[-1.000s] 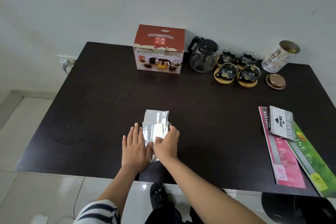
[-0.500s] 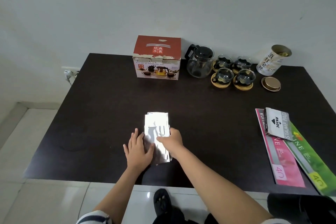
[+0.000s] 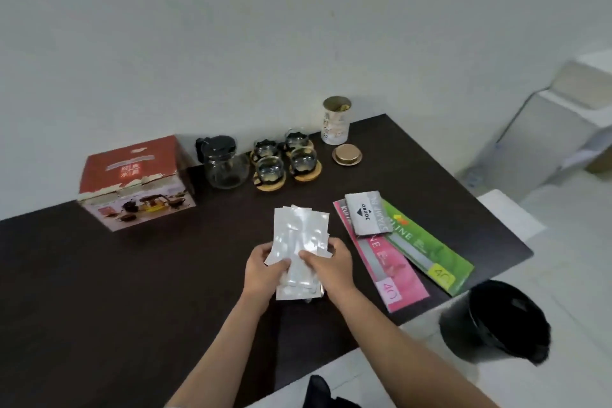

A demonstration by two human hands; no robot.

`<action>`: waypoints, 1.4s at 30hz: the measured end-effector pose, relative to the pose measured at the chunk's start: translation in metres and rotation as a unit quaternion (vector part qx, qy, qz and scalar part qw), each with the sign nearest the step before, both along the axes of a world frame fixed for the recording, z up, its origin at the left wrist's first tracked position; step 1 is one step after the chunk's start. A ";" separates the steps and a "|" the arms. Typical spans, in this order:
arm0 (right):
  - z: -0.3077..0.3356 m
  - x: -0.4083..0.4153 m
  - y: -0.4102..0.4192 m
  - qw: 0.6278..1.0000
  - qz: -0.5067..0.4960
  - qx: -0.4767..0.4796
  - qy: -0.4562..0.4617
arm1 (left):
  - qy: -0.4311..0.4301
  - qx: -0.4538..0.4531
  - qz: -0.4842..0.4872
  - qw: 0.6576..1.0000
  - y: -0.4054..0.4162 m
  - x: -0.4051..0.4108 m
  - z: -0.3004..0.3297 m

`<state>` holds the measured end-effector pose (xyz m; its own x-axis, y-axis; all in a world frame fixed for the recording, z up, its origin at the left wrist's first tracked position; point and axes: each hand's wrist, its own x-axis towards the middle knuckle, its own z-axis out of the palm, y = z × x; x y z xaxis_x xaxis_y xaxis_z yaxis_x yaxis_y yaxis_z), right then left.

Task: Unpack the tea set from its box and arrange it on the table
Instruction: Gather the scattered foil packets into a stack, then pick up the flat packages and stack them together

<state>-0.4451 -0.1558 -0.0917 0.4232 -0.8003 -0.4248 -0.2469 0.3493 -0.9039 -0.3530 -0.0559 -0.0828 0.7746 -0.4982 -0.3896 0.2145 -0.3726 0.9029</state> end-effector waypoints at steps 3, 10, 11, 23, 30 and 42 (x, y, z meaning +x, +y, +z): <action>0.007 -0.063 -0.061 0.995 -0.072 -0.065 0.004 | -0.024 0.014 -0.082 0.996 -0.089 -0.048 0.004; 0.000 -0.227 -0.206 0.963 -0.257 -0.085 0.011 | -0.079 0.009 -0.261 0.962 -0.273 -0.209 -0.004; -0.004 -0.249 -0.222 0.956 -0.284 -0.073 0.014 | -0.084 0.013 -0.285 0.955 -0.294 -0.232 -0.007; -0.113 -0.426 -0.305 0.901 -0.401 0.099 0.136 | -0.073 0.192 -0.400 0.893 -0.414 -0.404 -0.119; -0.191 -0.449 -0.332 0.873 -0.406 0.202 0.181 | -0.053 0.266 -0.467 0.841 -0.448 -0.424 -0.192; -0.209 -0.454 -0.357 0.873 -0.383 0.209 0.219 | -0.054 0.261 -0.493 0.828 -0.465 -0.415 -0.197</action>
<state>-0.8993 -0.5129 -0.3010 -0.4443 -0.5129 -0.7345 -0.0853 0.8404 -0.5352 -0.7682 -0.5210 -0.2801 0.1359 -0.6947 -0.7064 -0.4969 -0.6646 0.5580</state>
